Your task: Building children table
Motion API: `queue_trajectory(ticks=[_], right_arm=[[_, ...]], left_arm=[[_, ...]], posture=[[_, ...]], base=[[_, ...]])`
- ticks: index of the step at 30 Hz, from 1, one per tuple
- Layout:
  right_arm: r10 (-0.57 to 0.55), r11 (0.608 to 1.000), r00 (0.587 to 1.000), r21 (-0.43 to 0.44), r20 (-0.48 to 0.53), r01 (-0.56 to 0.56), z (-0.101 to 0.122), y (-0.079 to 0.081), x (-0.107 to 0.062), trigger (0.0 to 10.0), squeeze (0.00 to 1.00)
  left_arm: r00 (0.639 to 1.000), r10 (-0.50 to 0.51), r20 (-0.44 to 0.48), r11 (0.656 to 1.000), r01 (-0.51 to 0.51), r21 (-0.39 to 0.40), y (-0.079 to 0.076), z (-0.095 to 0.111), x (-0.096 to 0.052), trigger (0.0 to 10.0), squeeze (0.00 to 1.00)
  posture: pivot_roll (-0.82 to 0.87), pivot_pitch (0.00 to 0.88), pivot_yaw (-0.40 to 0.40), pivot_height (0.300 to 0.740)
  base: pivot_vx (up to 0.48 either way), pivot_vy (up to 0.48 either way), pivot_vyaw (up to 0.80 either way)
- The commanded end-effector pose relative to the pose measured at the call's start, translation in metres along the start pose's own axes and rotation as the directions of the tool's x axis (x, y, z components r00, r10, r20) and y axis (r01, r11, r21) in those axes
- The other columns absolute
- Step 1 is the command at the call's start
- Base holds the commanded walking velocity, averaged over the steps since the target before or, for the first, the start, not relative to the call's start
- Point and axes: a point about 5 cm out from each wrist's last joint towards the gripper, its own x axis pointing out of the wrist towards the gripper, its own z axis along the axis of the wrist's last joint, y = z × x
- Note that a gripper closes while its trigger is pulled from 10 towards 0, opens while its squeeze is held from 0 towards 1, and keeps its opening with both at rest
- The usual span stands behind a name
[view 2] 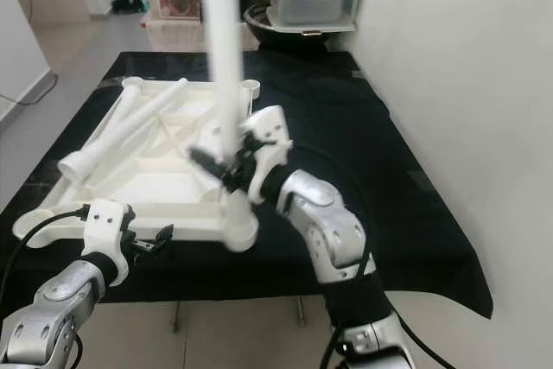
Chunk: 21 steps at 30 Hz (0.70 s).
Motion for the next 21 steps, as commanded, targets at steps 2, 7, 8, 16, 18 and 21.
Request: queue_trajectory(ticks=[2,7,8,16,18,21], right_arm=[[-0.037,0.999,0.996,0.006,-0.078,0.038,-0.018,-0.002,0.008,0.0,0.0],[-0.543,0.822,0.819,0.081,-0.183,0.563,-0.036,-0.054,0.0,0.0,0.0],[-0.543,0.822,0.819,0.081,-0.183,0.563,-0.036,-0.054,0.0,0.0,0.0],[-0.862,0.419,0.431,0.103,-0.268,0.902,-0.053,-0.074,-0.044,0.8,0.0],[-0.843,0.472,0.479,0.092,-0.244,0.877,-0.051,-0.068,-0.035,10.0,0.0],[-0.817,0.527,0.536,0.102,-0.214,0.844,-0.046,-0.064,-0.028,10.0,0.0]], left_arm=[[1.0,0.011,-0.019,1.0,-0.011,0.004,0.002,-0.004,-0.003,10.0,0.0],[0.999,0.022,-0.024,1.0,-0.022,0.007,0.006,-0.006,-0.005,10.0,0.0],[0.999,0.022,-0.024,1.0,-0.022,0.007,0.006,-0.006,-0.005,10.0,0.0],[1.0,0.009,-0.024,1.0,-0.009,0.003,0.002,-0.005,-0.004,10.0,0.0],[1.0,0.009,-0.025,1.0,-0.009,0.004,0.003,-0.005,-0.004,10.0,0.0],[1.0,0.008,-0.026,1.0,-0.008,0.006,0.003,-0.006,-0.003,10.0,0.0]], posture=[[0.11,0.0,-0.041,0.74],[0.11,0.0,-0.037,0.74],[0.11,0.0,-0.037,0.74],[0.1,0.0,-0.027,0.74],[0.09,0.0,-0.021,0.74],[0.09,0.0,-0.021,0.74]], base=[[0.0,0.0,0.0],[0.0,0.0,0.0],[0.0,0.0,0.0],[0.0,0.0,0.0],[0.0,0.0,0.0],[0.0,0.0,0.0]])
